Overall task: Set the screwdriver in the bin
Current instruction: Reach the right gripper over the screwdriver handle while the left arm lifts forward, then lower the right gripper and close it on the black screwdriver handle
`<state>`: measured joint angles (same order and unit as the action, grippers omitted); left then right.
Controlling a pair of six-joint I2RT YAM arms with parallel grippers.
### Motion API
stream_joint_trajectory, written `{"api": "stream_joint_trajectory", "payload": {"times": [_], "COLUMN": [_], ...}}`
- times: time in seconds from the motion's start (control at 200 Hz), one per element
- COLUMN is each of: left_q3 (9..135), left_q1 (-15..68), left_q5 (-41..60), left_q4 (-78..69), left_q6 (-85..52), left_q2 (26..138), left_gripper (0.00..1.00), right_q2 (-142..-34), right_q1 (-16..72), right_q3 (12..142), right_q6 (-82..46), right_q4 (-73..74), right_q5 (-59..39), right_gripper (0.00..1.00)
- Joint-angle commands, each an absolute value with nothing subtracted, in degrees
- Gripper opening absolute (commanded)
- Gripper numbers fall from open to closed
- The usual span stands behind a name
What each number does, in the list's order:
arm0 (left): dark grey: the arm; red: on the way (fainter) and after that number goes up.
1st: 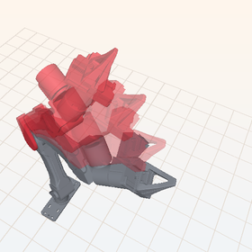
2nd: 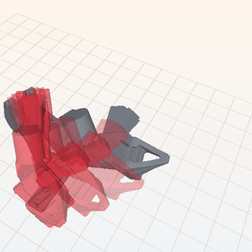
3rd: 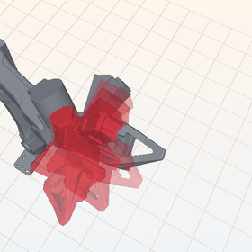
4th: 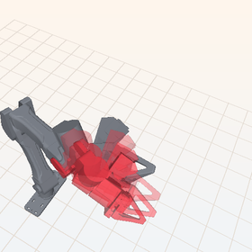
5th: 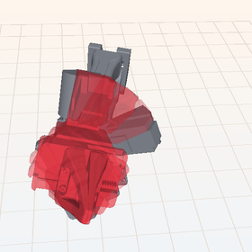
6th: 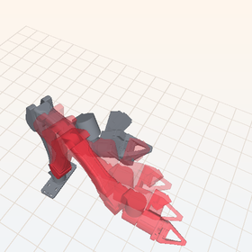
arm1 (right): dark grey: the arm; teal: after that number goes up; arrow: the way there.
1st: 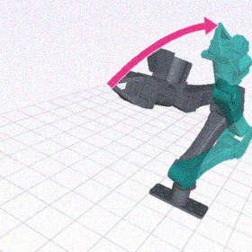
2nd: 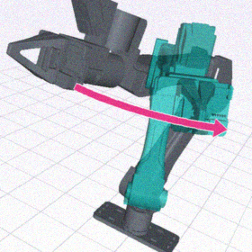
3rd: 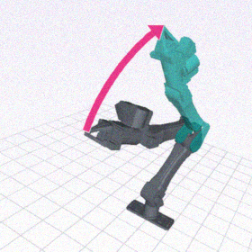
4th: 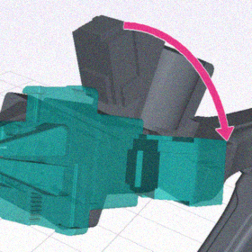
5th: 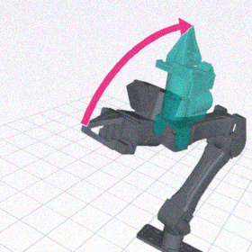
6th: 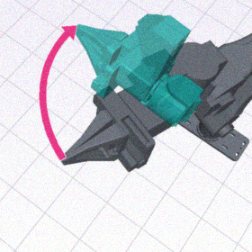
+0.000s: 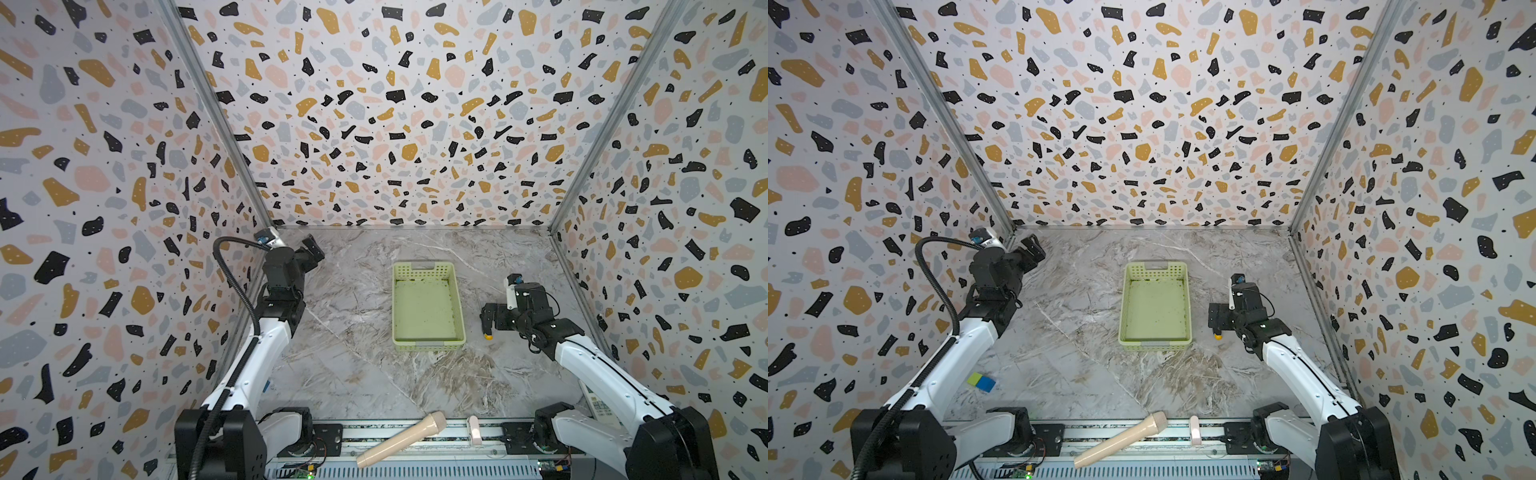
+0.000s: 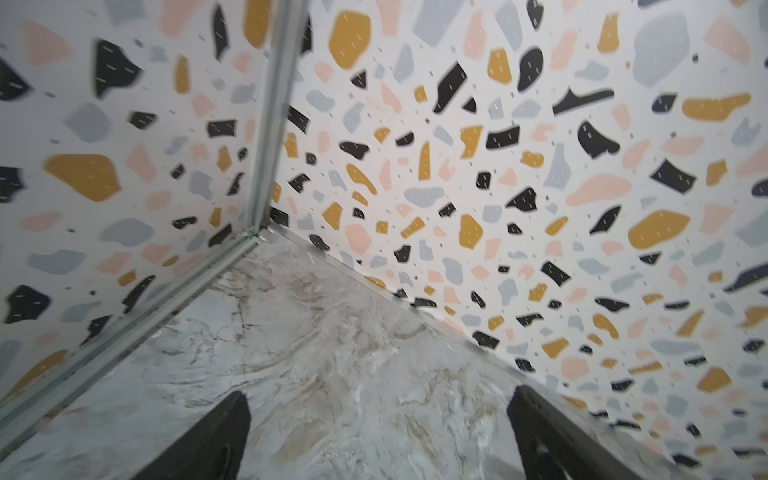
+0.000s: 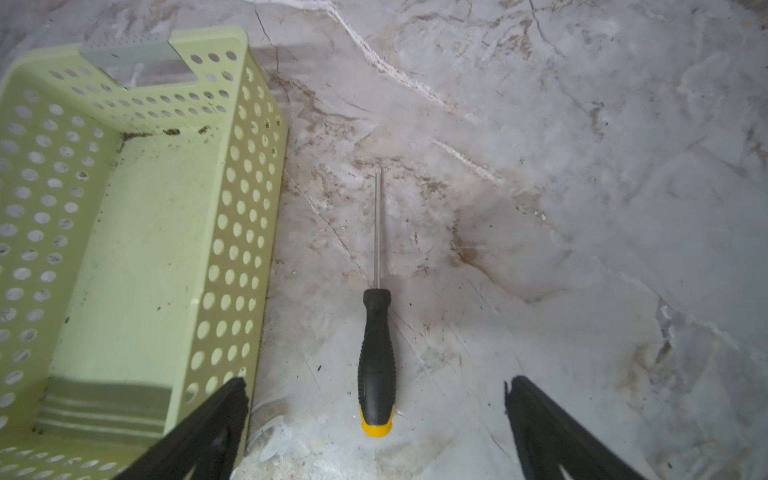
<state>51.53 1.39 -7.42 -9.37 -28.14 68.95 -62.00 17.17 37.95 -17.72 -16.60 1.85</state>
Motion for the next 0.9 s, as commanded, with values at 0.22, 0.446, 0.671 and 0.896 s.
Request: {"api": "stream_joint_trajectory", "payload": {"times": [0.22, 0.446, 0.671, 0.896], "left_q3": [58.52, 57.47, 56.51, 56.51], "left_q1": [7.12, 12.4, 13.59, 13.55], "left_q5": [11.73, 6.18, 4.22, 4.44], "left_q4": [5.03, 8.04, 7.38, 7.53], "left_q6": [-15.47, -12.24, -11.95, -11.79], "left_q2": [76.96, 74.34, 72.53, 72.55], "left_gripper": [1.0, 1.0, 1.0, 1.0], "right_q2": [-67.8, -72.94, -77.27, -80.69], "right_q1": [17.58, 18.7, 19.42, 19.76], "right_q3": [37.5, 39.02, 40.93, 42.13], "right_q6": [-19.04, -19.14, -19.31, -18.79], "right_q4": [-20.71, -21.45, -21.05, -19.73], "right_q5": [-0.2, -0.19, 1.43, 1.81], "right_gripper": [1.0, 0.92, 0.79, 0.6]}}
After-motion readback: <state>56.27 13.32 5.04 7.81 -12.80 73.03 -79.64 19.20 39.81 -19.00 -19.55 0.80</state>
